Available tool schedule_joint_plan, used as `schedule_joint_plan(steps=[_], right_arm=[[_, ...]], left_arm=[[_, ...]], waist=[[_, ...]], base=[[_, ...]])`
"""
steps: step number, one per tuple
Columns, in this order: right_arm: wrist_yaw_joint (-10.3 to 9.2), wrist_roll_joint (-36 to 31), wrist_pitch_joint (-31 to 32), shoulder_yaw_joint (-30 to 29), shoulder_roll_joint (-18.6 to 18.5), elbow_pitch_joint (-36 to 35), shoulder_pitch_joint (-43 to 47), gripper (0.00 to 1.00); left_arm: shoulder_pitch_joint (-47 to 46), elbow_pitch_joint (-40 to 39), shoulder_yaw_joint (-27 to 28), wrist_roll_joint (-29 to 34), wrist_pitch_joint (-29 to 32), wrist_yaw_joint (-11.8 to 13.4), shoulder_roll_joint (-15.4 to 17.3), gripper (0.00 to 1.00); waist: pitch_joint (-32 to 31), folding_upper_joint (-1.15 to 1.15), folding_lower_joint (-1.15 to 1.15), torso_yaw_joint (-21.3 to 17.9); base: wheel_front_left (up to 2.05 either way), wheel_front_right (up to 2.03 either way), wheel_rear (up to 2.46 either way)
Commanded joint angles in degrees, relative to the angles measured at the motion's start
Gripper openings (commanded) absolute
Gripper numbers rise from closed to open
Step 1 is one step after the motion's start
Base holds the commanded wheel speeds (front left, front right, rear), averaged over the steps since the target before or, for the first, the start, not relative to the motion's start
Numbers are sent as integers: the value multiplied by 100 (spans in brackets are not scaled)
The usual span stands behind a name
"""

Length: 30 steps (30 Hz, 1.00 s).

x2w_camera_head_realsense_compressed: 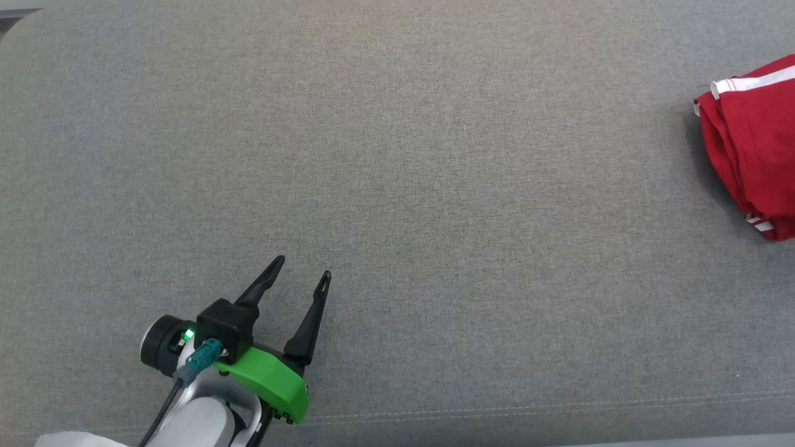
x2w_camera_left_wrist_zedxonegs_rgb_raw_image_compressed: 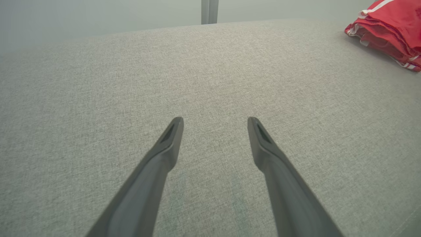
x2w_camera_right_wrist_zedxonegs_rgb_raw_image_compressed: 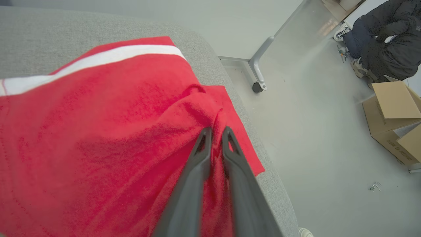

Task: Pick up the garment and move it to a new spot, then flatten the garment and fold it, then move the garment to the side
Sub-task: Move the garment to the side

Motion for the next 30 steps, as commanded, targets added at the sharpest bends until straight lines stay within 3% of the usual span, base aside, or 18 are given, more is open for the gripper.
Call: schedule_joint_plan(steps=[1,13,23,30], right_arm=[[-10,-96,33,-143,4,-105,132,100],[-10,-96,-677,-363,376,-79,318,100],[-10,681,-1828,-151,809,439,373,100],[-10,1204,-2361,376,1194,538,754,100]], left_arm=[[-137,-45,-17,63,-25,29,29,100],[122,-44,433,-387,-311,320,-199,100],[392,229,794,-894,-385,430,-320,100],[574,466,1159,-1153,-453,581,-366,100]], waist=[[63,0,0,64],[-383,0,0,11],[-1013,0,0,-58],[-1491,0,0,-17]], base=[[0,0,0],[0,0,0],[0,0,0],[0,0,0]])
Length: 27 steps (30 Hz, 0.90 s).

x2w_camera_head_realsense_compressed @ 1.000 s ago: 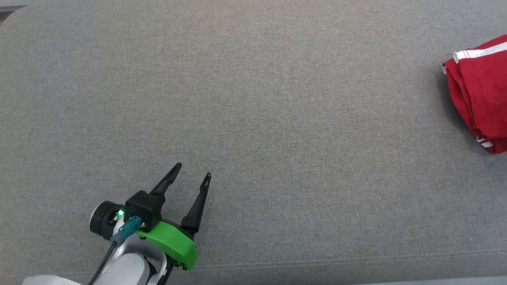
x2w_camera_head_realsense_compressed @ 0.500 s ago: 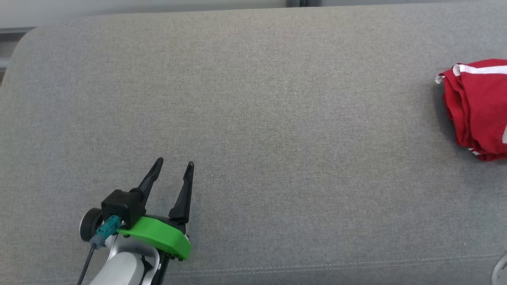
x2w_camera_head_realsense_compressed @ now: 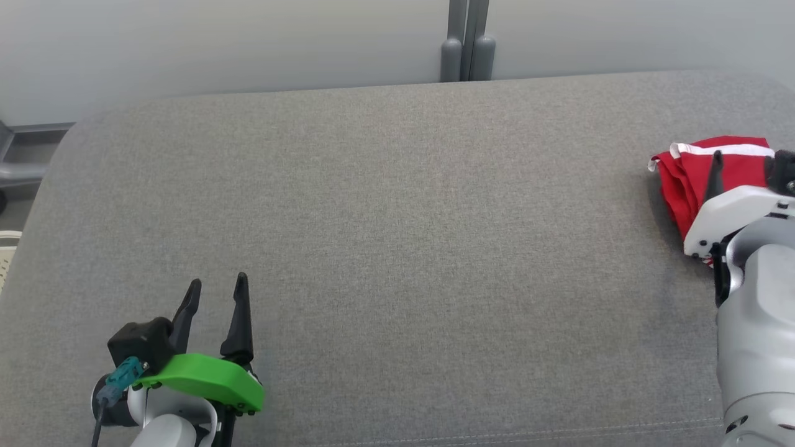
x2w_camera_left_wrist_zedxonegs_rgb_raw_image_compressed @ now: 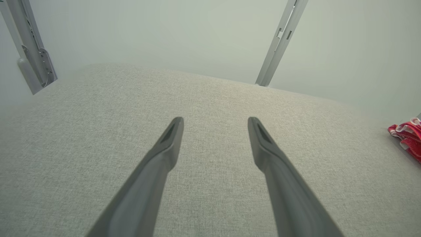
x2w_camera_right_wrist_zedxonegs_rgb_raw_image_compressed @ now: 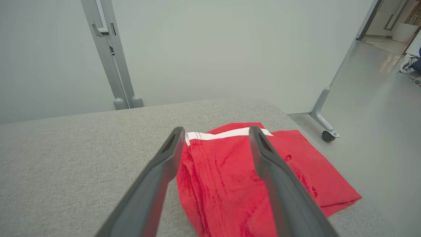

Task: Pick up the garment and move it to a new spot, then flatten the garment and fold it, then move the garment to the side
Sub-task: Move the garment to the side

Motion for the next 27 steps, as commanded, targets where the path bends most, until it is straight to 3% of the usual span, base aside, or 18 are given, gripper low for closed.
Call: schedule_joint_plan(steps=[1,9,16,20,27], right_arm=[[-9,140,-101,148,71,3,189,100],[-9,1274,-376,1302,249,-235,800,100],[-9,2843,-440,2743,254,-992,1731,100],[-7,3242,-438,3375,263,-1663,2361,100],[-8,3430,-369,3625,260,-2411,3084,100]], left_arm=[[96,55,65,-62,-21,50,16,100],[219,182,292,-162,-62,60,167,100],[412,91,584,35,-128,-116,130,100],[679,7,844,289,-121,-226,21,100],[1041,57,1099,681,-119,-492,-170,100]], waist=[[-298,0,0,23],[-523,0,0,-17],[-673,0,0,13],[-733,0,0,26],[-808,0,0,68]], base=[[0,0,0],[0,0,0],[0,0,0],[0,0,0],[0,0,0]])
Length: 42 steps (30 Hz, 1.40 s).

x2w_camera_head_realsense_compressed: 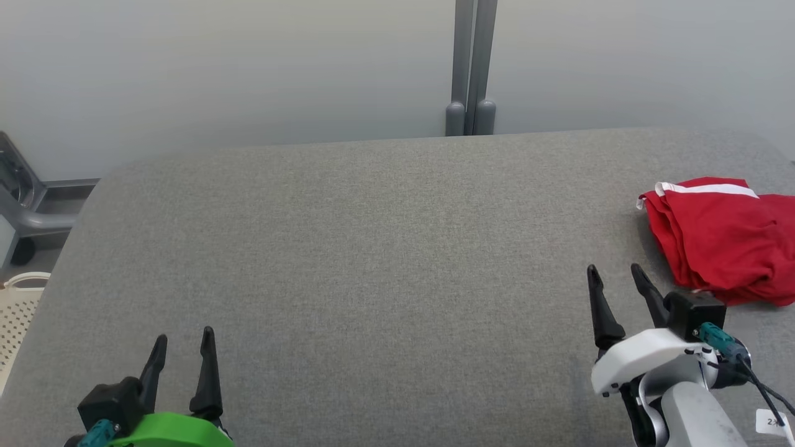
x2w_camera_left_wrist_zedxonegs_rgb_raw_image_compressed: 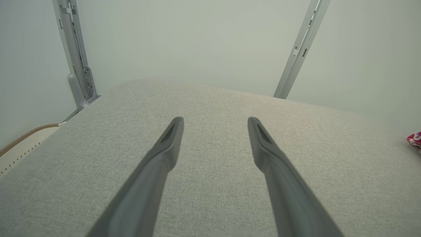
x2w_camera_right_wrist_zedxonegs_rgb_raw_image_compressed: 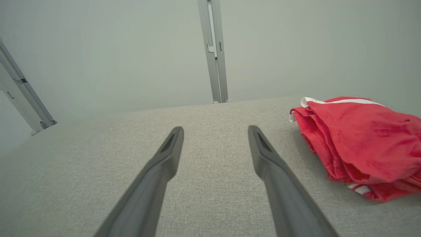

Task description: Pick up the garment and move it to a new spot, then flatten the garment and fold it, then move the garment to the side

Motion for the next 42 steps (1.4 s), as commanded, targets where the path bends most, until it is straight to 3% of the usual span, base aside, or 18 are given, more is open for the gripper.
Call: schedule_joint_plan(steps=[1,13,42], right_arm=[[-5,-19,28,16,-14,-68,111,100],[-5,-74,195,-34,-15,-733,1002,100],[-5,173,286,-25,-15,-584,1144,100]], left_arm=[[101,3,48,61,-17,-50,-21,100],[626,25,425,628,-18,-285,-397,100],[609,170,1028,1151,-17,-714,-756,100]], waist=[[-20,0,0,17],[-149,0,0,123],[-13,0,0,266]], base=[[0,0,0],[0,0,0],[0,0,0]])
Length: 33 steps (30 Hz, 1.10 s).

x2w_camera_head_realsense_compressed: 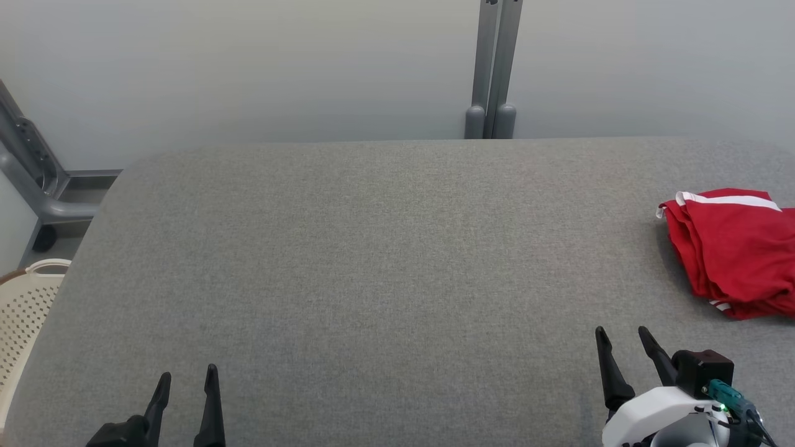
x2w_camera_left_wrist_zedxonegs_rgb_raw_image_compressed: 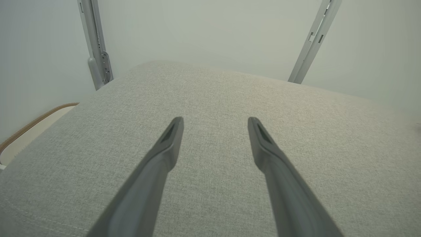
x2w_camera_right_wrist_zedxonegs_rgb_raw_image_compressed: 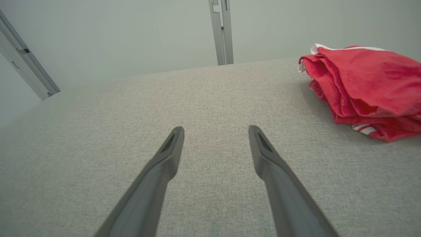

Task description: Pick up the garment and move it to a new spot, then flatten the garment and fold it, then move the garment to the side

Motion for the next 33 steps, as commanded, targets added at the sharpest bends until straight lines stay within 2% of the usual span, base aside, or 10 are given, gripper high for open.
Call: schedule_joint_plan(steps=[1,14,15,19,33], right_arm=[[-5,54,-6,6,-16,14,-3,100],[-5,46,-45,-6,-16,44,-37,100],[0,23,-6,1,2,53,-2,0],[1,81,27,-10,36,233,88,0],[0,1599,270,-91,26,-38,45,0]], left_arm=[[-19,16,43,40,-16,-34,11,100],[-18,104,181,124,-16,-89,-94,100],[-3,111,159,78,7,-58,-94,0],[12,300,148,8,65,-61,-150,0],[-309,276,348,-1296,548,-135,-223,0]], waist=[[5,0,0,2],[26,0,0,14],[26,0,0,14],[29,0,0,14],[80,0,0,-13]], base=[[0,0,0],[0,0,0],[0,0,0],[0,0,0],[0,0,0]])
